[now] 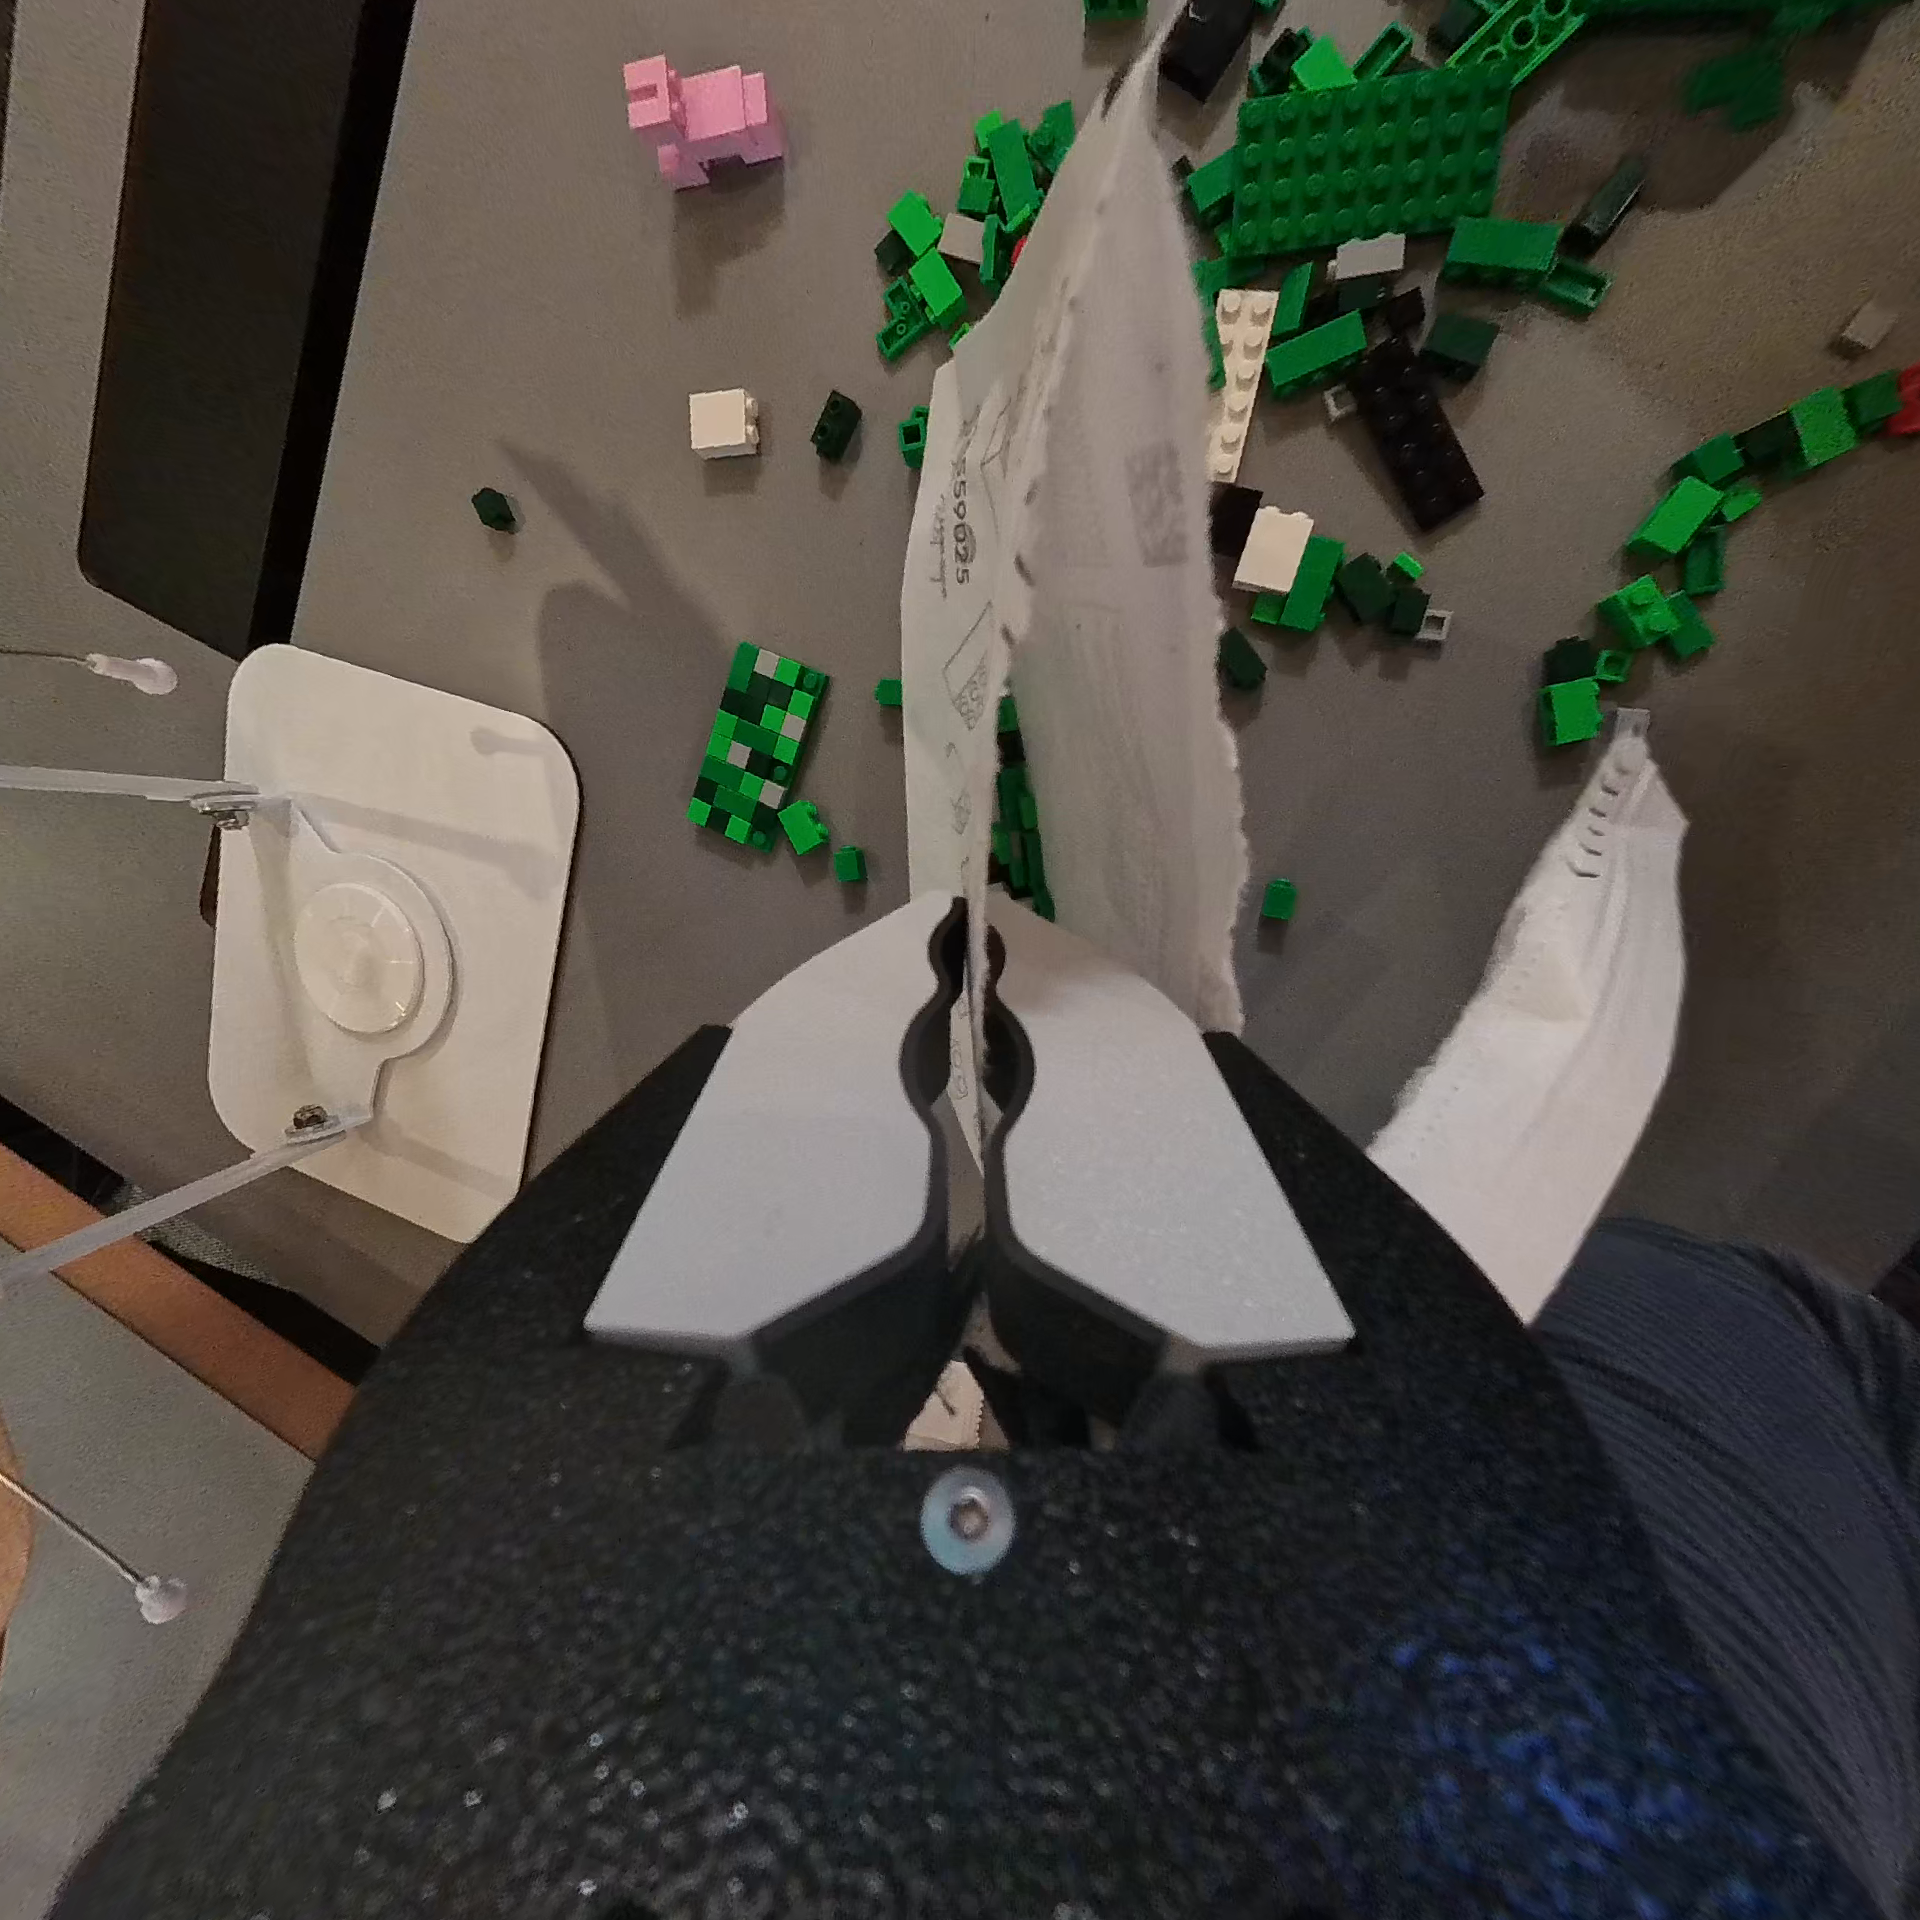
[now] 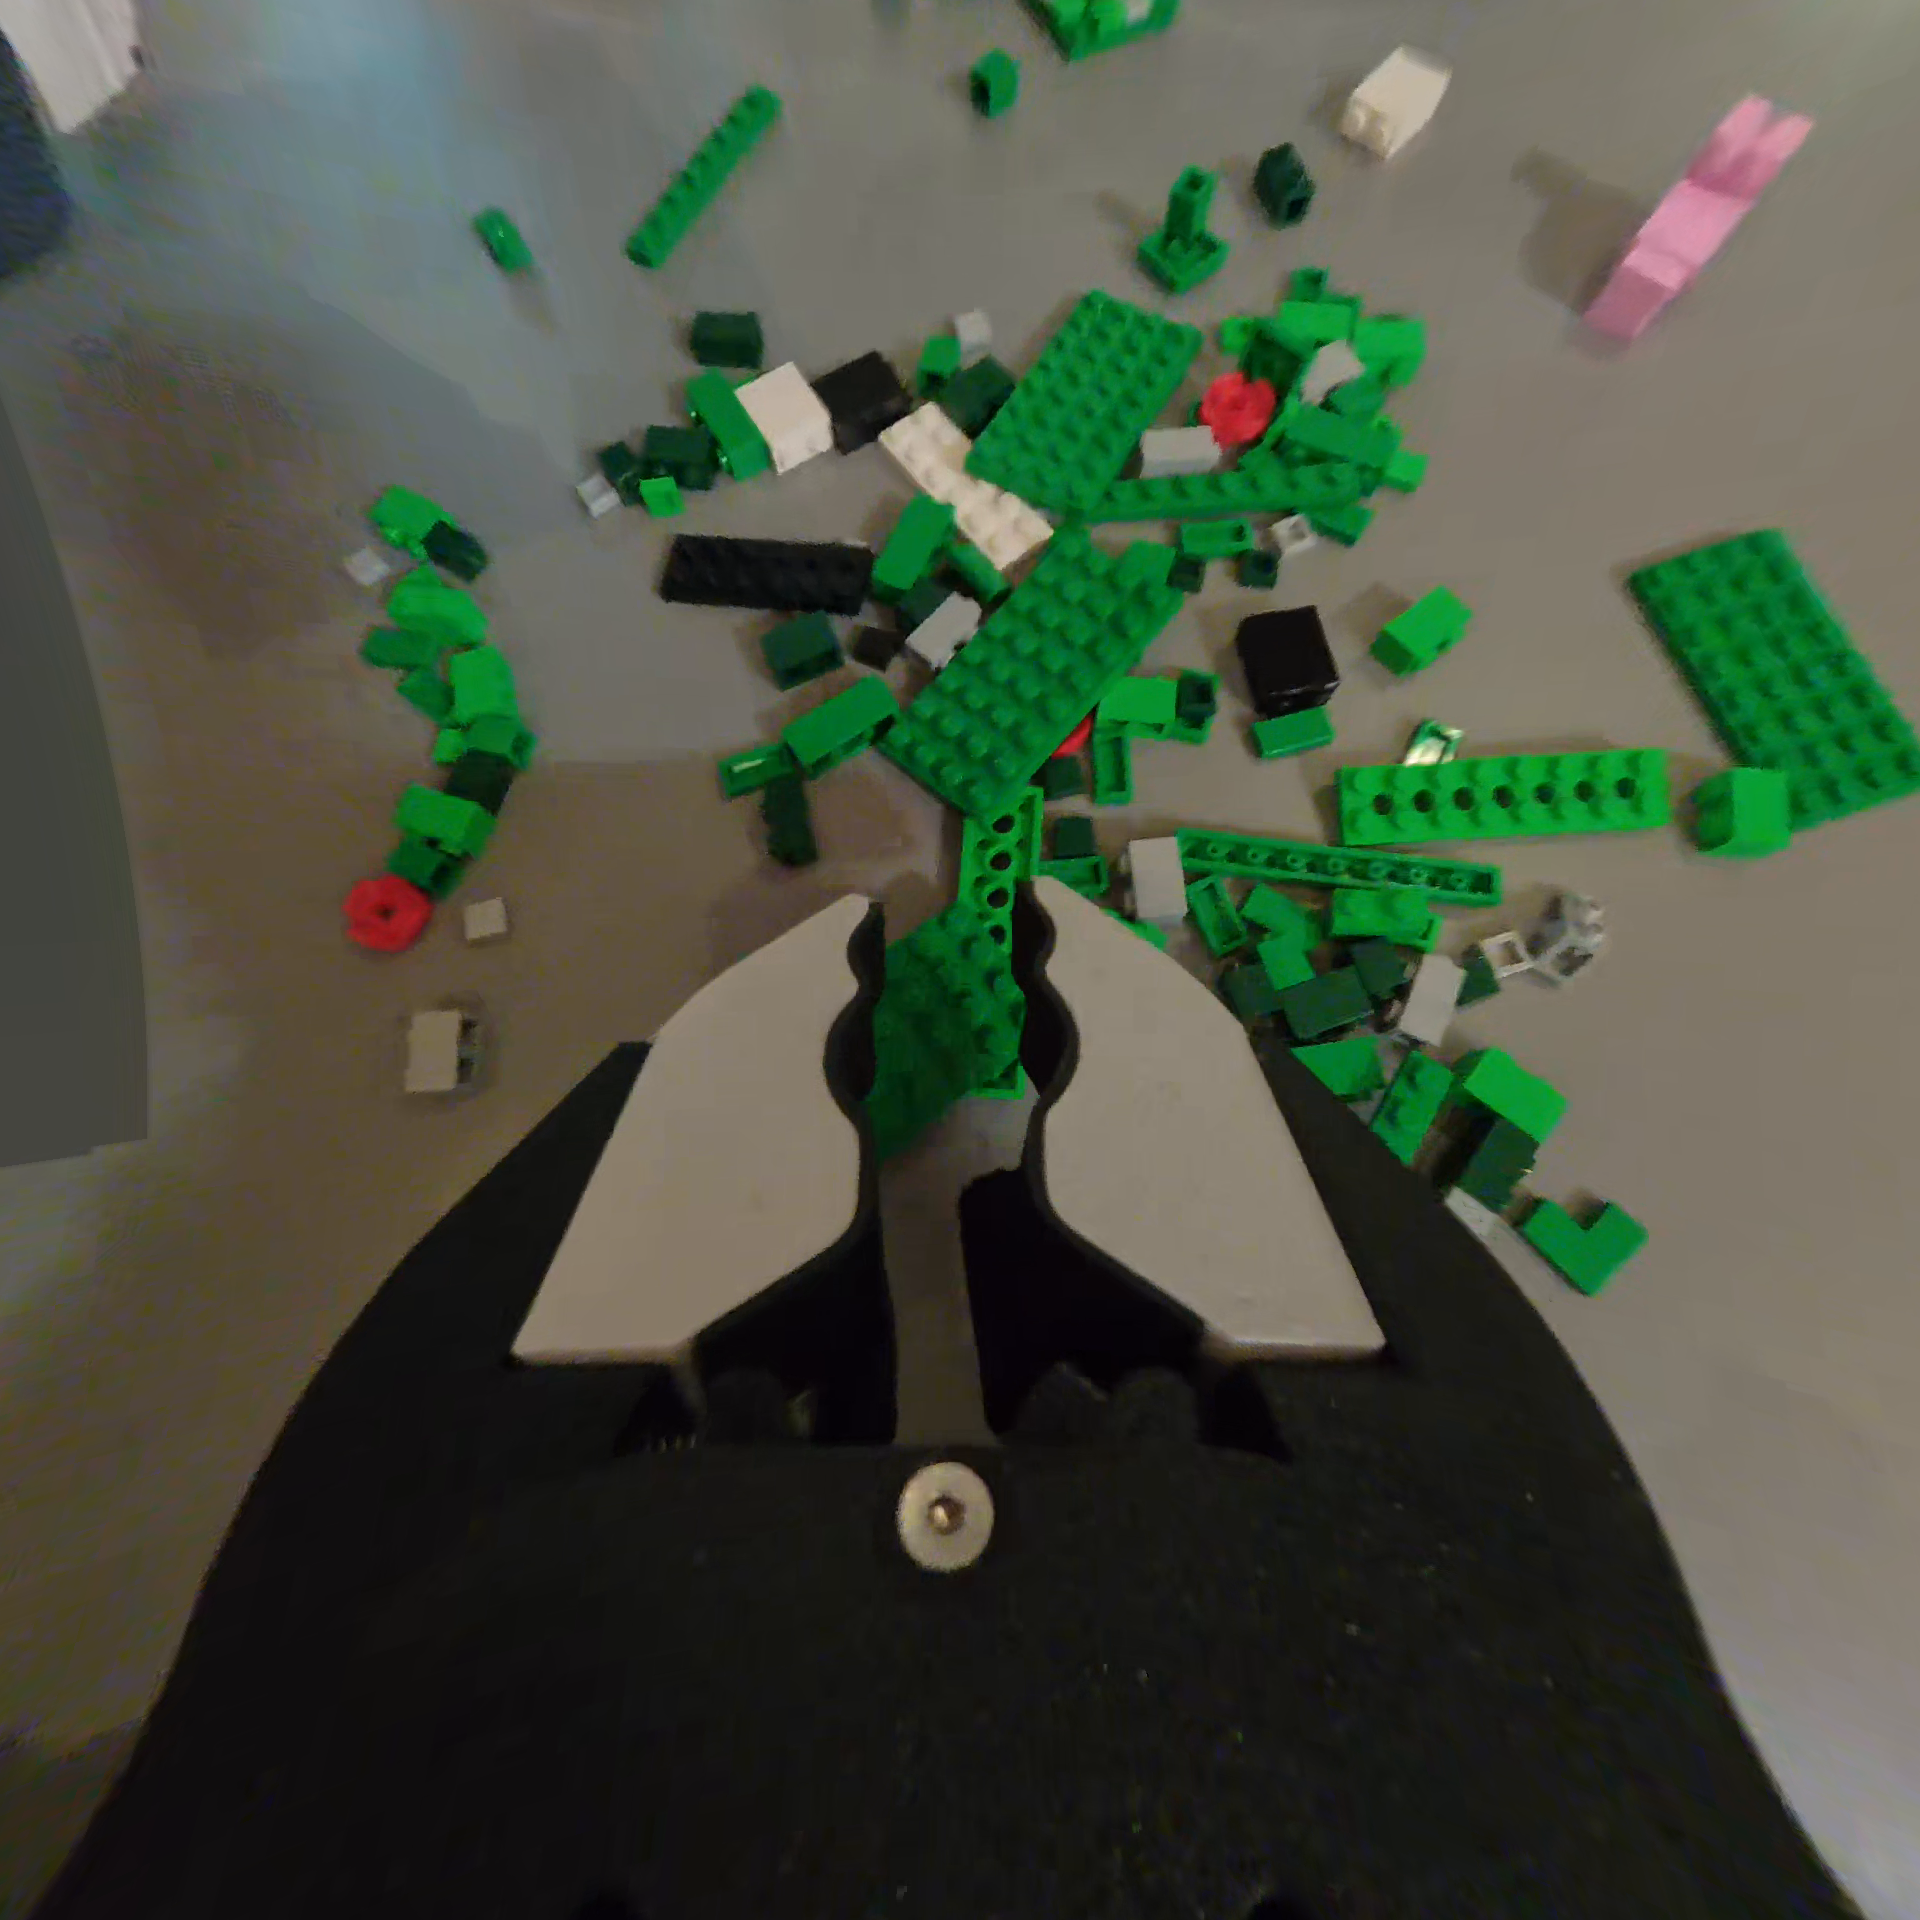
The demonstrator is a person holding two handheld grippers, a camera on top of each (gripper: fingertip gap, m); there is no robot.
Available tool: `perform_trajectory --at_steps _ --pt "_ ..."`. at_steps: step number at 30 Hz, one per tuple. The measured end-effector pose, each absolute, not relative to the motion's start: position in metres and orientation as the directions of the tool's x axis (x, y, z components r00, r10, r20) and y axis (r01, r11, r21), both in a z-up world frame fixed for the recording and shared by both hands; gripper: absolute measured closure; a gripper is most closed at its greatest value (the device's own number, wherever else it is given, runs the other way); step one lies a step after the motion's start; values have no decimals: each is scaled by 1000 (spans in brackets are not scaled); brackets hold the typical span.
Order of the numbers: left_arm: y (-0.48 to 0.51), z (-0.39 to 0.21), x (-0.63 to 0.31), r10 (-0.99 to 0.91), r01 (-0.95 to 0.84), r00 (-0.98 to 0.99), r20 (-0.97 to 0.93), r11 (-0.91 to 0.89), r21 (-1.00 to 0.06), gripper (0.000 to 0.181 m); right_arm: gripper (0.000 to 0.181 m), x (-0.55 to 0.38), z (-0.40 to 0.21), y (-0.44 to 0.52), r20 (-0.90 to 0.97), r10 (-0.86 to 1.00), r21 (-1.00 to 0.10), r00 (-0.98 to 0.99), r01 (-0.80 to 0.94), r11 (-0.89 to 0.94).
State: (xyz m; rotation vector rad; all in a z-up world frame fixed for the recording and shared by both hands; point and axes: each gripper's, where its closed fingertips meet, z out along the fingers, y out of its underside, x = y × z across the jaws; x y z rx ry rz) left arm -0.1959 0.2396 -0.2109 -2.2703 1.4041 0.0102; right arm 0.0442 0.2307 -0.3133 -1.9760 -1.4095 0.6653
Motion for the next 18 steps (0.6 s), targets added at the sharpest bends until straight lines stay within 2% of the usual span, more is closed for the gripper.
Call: perform_trajectory --at_steps 4,10,18 --pt "239 -210 -194 -847 -850 471 -248 -359 -385 181 158 41 -324 222 -123 961 -676 247 688 -264" --pt "238 -210 -193 -849 -853 465 -251 -355 -382 181 162 21 -319 203 -87 987 -697 132 700 -155" --pt "238 -209 -195 -844 -849 473 -251 -362 -386 181 162 6 -313 223 -1 982 -712 189 689 -134"
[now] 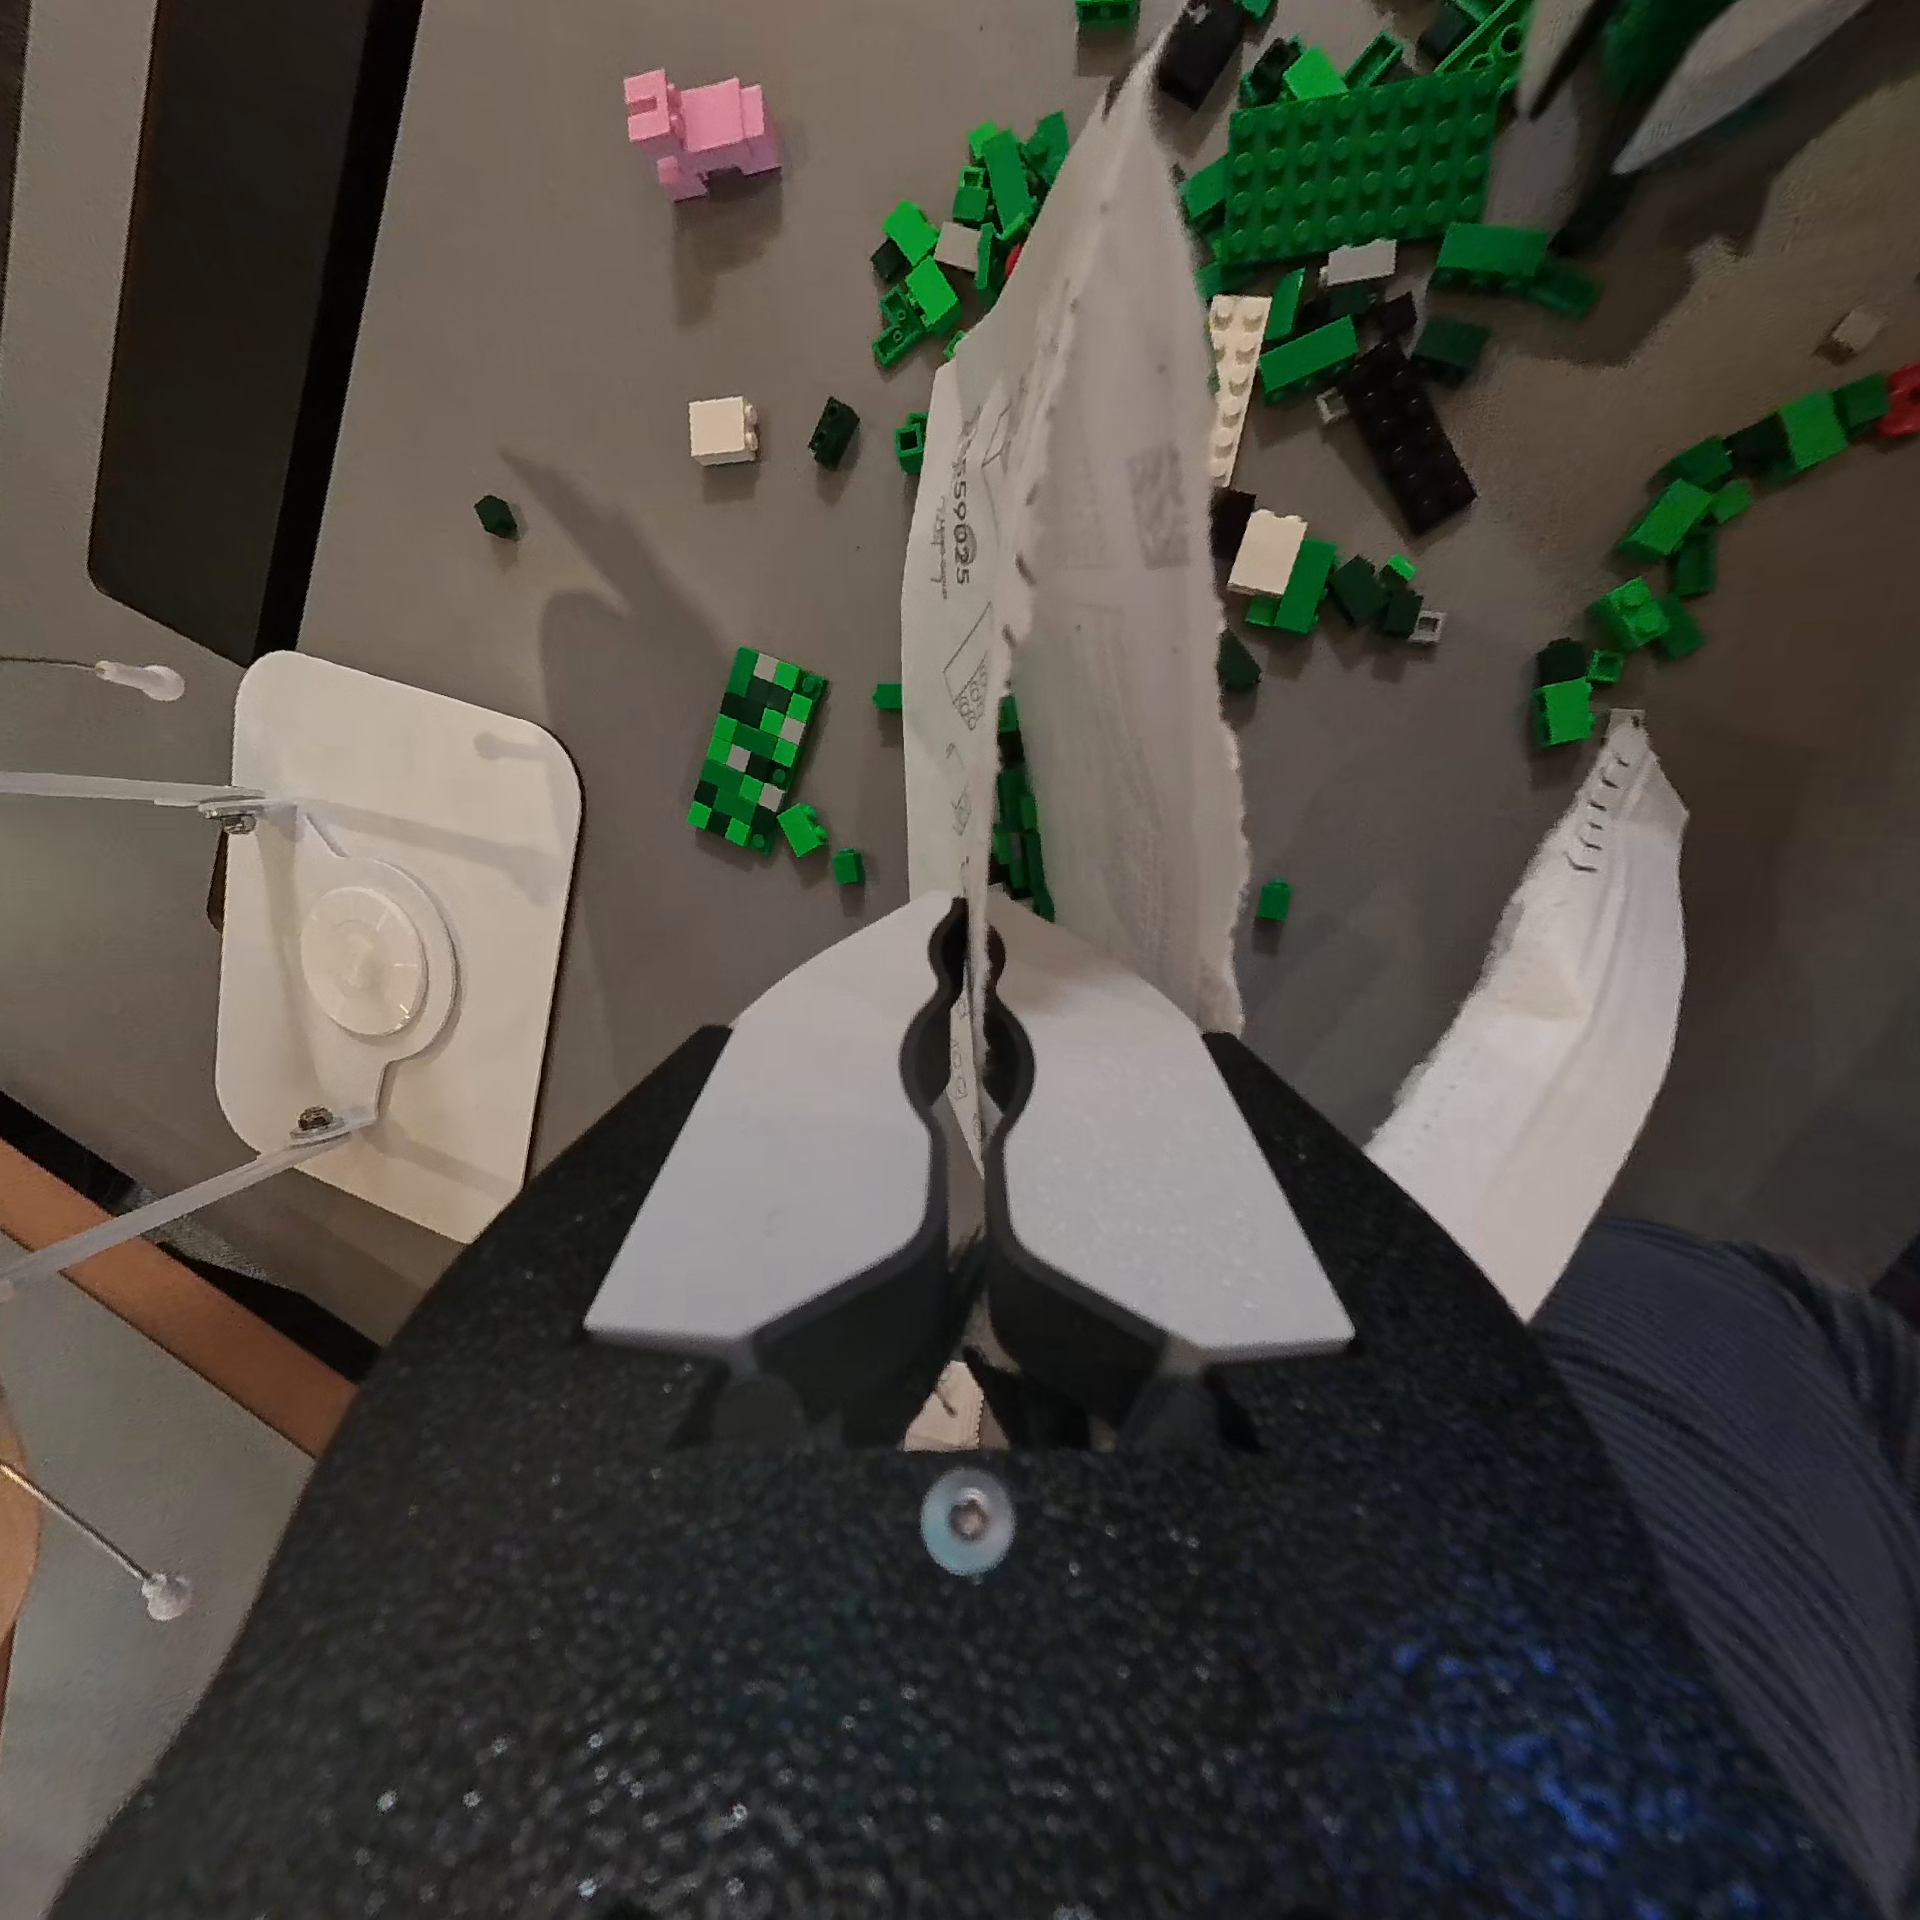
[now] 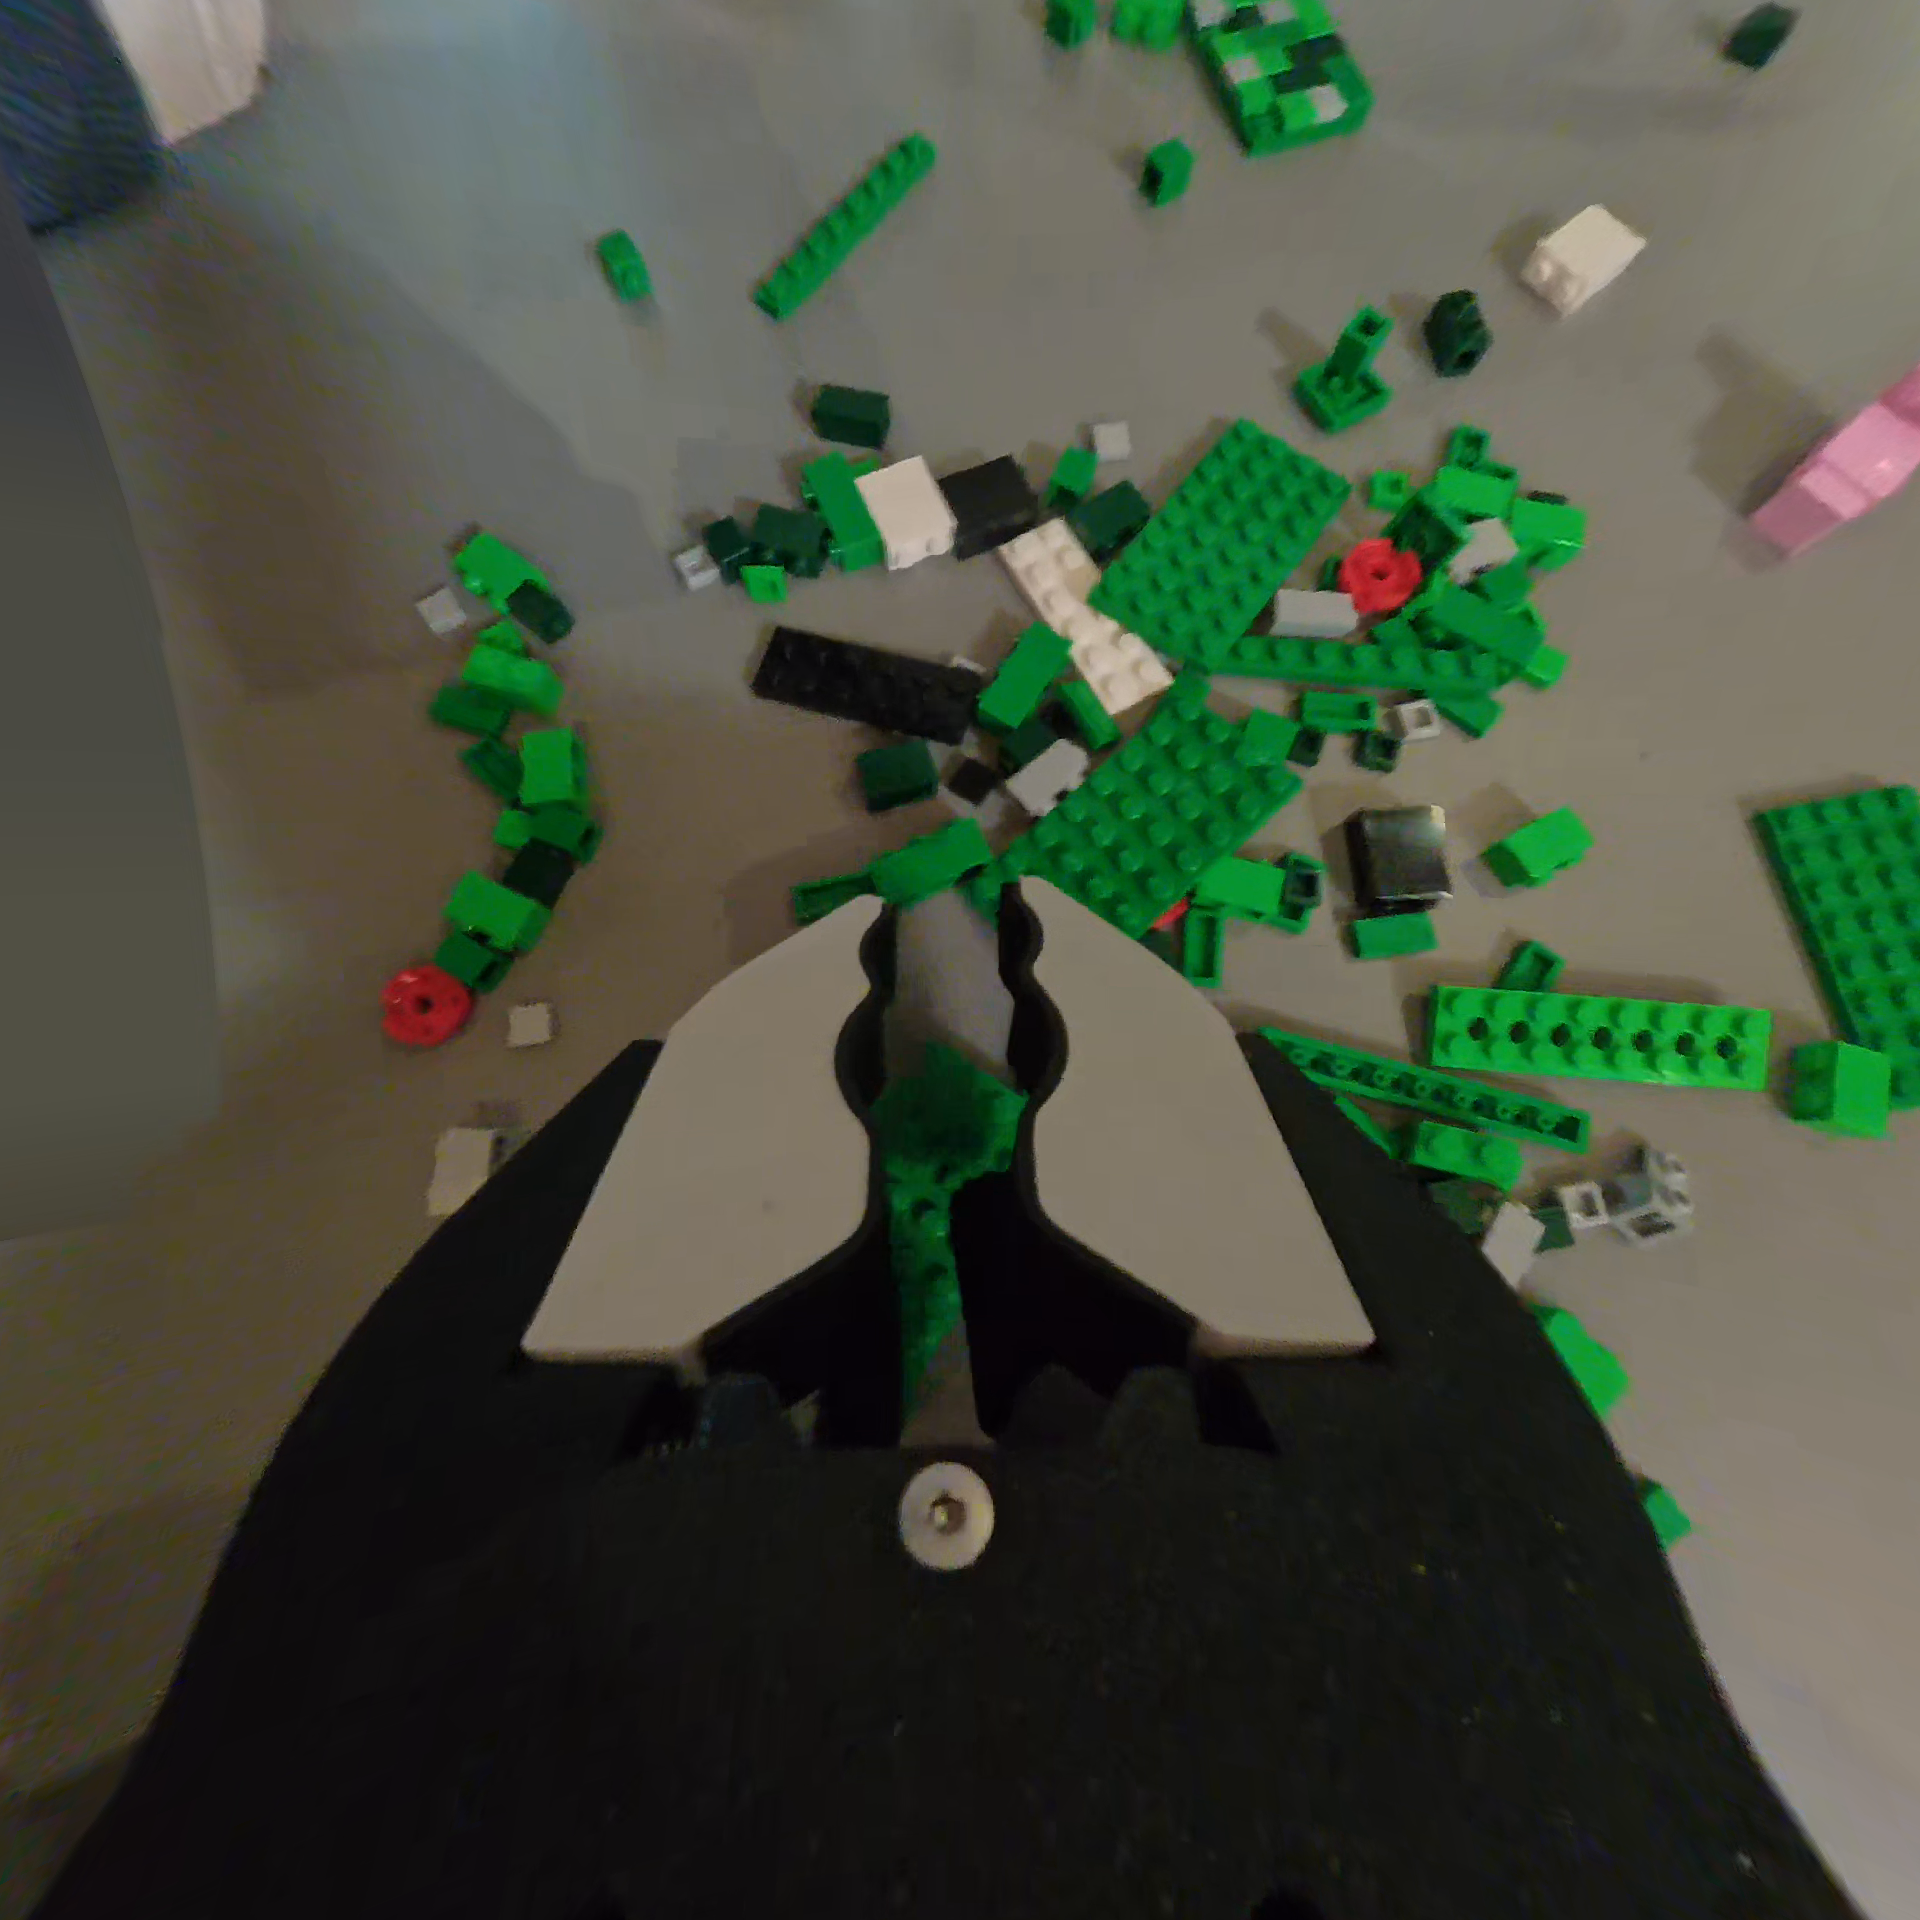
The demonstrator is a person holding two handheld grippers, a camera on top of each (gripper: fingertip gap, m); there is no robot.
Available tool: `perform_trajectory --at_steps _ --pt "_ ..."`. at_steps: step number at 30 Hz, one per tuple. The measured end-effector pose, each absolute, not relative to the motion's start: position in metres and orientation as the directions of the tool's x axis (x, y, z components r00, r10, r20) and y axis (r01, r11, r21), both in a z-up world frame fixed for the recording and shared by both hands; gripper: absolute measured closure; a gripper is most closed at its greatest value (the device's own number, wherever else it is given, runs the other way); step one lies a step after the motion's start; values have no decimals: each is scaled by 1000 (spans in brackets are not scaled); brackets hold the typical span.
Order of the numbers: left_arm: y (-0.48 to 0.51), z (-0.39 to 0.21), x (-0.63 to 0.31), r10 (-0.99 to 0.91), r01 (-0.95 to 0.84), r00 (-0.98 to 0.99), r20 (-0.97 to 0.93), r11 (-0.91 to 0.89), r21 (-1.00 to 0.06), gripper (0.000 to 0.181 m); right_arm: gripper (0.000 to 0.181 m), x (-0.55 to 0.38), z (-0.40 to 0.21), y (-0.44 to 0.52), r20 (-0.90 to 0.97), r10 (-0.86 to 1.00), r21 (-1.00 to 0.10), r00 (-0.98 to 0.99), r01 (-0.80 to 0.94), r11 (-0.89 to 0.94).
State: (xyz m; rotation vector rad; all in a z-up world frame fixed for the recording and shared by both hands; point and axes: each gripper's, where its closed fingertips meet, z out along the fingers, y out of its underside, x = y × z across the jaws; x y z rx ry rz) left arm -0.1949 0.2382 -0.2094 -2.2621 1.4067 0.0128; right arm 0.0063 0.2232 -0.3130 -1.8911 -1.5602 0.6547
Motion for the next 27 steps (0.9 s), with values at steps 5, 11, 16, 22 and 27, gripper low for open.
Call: perform_trajectory --at_steps 5,11,16,22,27 --pt "238 -209 -195 -844 -848 474 -249 -362 -388 181 168 31 -317 259 78 935 -672 346 711 -207" --pt "238 -209 -194 -846 -849 471 -250 -358 -388 181 170 44 -329 268 118 931 -623 345 756 -201" --pt "237 -209 -194 -847 -851 469 -250 -356 -387 181 167 35 -334 250 74 969 -597 237 789 -148" --pt "237 -210 -193 -849 -852 466 -249 -355 -384 181 167 31 -327 262 53 962 -633 267 754 -174" --pt "237 -210 -193 -850 -853 465 -249 -354 -382 181 167 30 -336 257 -63 970 -578 234 784 -227"
